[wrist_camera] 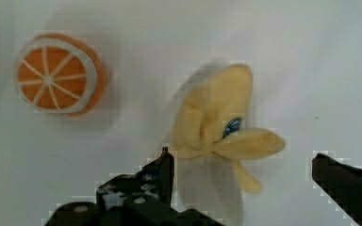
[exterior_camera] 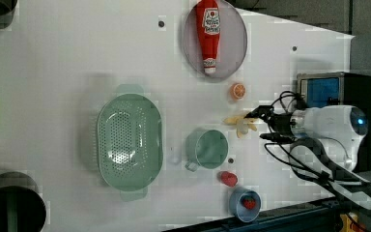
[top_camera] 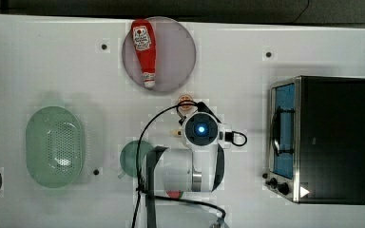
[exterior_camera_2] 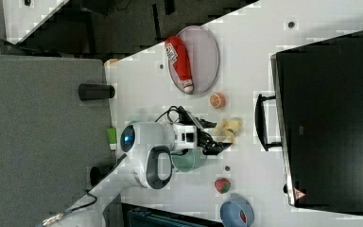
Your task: Pick banana from table and place on oven.
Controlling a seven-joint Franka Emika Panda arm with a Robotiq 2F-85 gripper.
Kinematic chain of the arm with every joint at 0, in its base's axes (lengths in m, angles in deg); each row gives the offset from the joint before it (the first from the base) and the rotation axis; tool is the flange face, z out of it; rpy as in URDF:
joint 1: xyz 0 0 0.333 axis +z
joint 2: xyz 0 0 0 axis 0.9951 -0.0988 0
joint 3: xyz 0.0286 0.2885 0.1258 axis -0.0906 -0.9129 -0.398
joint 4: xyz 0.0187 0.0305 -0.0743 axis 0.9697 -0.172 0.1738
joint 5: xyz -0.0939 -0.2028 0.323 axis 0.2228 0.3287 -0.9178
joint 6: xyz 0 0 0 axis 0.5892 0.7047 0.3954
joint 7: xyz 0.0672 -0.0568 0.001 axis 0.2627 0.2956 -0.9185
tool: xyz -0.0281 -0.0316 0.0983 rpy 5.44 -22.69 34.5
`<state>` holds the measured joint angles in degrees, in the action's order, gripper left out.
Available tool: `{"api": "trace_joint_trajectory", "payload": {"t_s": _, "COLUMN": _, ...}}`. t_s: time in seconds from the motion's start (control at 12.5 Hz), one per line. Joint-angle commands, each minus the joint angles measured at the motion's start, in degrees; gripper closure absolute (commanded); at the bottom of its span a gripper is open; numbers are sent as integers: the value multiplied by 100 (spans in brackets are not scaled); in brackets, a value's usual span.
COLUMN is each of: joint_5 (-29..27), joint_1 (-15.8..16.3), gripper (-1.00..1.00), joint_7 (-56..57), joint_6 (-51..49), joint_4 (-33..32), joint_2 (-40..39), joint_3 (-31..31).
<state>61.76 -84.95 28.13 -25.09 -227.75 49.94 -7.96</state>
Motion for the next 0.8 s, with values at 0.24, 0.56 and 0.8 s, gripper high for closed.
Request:
{"api": "trace_joint_trajectory", "payload": {"t_s": 0.24, "joint_5": -153, "joint_1": -39, "gripper": -69, "joint_7": -170, "joint_6": 744, "joint_4": -16, "joint_2": -358, "joint_3": -97}}
{"api": "trace_joint_trajectory", "payload": {"t_s": 0.56, "joint_5": -153, "joint_1": -22, "gripper": 26, "joint_7": -170, "joint_6": 936, "joint_4": -16, "joint_2": -440, "joint_3": -109}}
{"api": "trace_joint_trajectory", "payload": {"t_s": 0.8, "joint_5": -154, "joint_1": -10, "gripper": 48, "joint_7": -175, "joint_6": 937, "joint_4": 5, "joint_2": -322, "joint_3": -113}}
